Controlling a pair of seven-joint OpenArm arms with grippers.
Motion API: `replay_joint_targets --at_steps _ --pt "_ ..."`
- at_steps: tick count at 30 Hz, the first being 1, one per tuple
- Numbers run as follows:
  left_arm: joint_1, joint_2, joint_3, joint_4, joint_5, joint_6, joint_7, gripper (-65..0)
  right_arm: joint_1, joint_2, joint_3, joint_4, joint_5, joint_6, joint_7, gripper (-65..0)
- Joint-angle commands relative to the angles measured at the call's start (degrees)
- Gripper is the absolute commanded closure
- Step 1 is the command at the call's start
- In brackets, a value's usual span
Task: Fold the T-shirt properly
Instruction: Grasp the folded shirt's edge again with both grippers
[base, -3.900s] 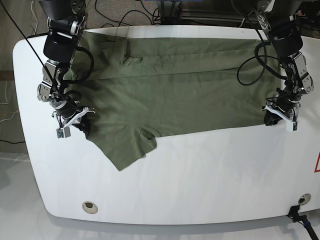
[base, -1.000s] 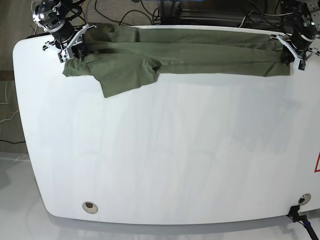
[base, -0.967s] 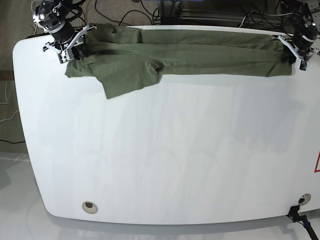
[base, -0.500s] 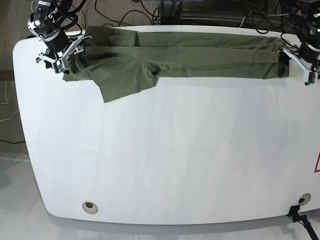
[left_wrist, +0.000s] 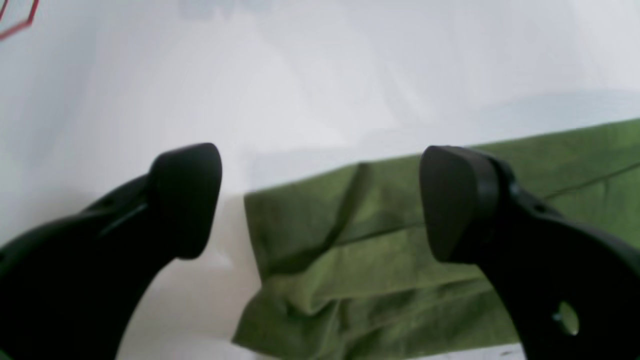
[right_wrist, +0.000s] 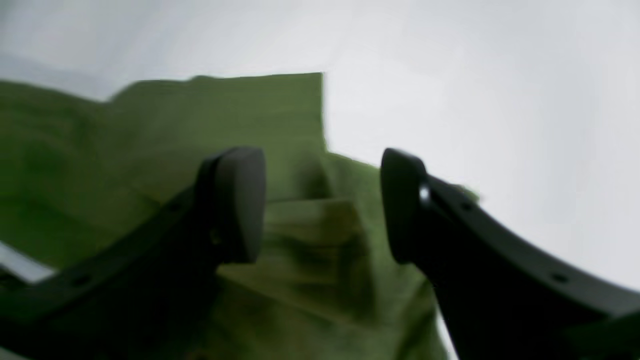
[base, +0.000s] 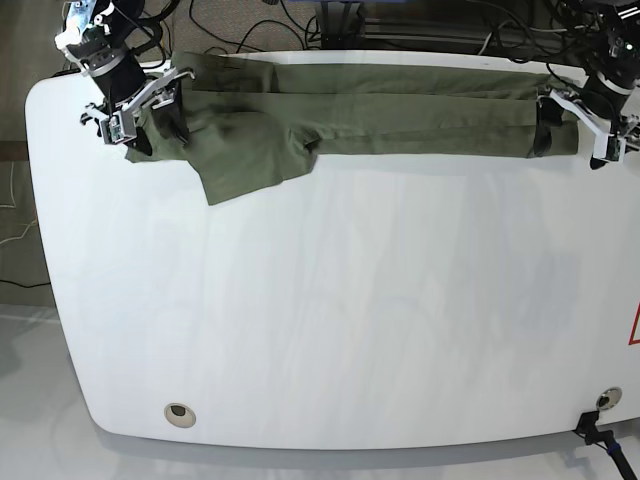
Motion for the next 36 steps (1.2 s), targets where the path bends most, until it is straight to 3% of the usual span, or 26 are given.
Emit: replay_joint_targets --at_steps 1,3,4,6,8,9,10,15,20,27,36 --pt "0.06 -0.32 1.59 0.62 -0.76 -0.27 -1.01 -59.0 -0.77 0.48 0.15 0.60 2.20 0.30 1.40 -32.9" --pt "0.50 0.56 2.91 0.00 -0.76 -0.27 -1.28 -56.3 -0.86 0.48 0.15 0.60 3.16 0.30 1.40 -21.6" --pt "0.58 0.65 3.44 0.00 -0.67 -0.27 -1.28 -50.7 -0.86 0.48 0.15 0.60 3.60 0.30 1.22 -13.6" --pt "0.67 1.00 4.76 0.00 0.64 -0.27 -1.28 -33.2 -0.95 0.48 0.15 0.51 3.78 0.30 1.22 0.0" --pt "0.67 1.35 5.99 0.00 1.96 -0.27 -1.28 -12.2 -0.95 0.48 0.15 -0.28 3.60 0.30 1.22 0.0" --pt "0.67 1.88 6.34 0.00 2.14 -0.27 -1.37 -5.3 -0.95 0.48 0.07 -0.90 3.78 0.30 1.22 0.0" --pt "0.67 2.14 6.52 0.00 2.14 -0.27 -1.37 -3.5 -0.95 0.48 0.07 -1.51 3.69 0.30 1.22 0.0" --pt "0.58 2.23 9.15 -1.93 2.14 -0.27 -1.45 -3.4 -0.51 0.39 -0.55 -5.73 3.78 0.30 1.22 0.0" --pt "-0.56 2.23 11.62 -10.20 2.14 -0.27 -5.23 -3.4 0.19 0.57 -4.33 -10.83 3.43 0.30 1.49 0.0" --pt "-3.99 2.06 13.20 -19.60 2.14 -0.27 -5.76 -3.4 2.22 0.92 -5.03 -18.22 3.34 0.30 4.04 0.0" --pt "-8.91 1.88 13.29 -21.01 6.36 -0.27 -5.76 -3.4 9.78 5.58 -5.03 -27.62 3.25 0.30 5.18 0.0"
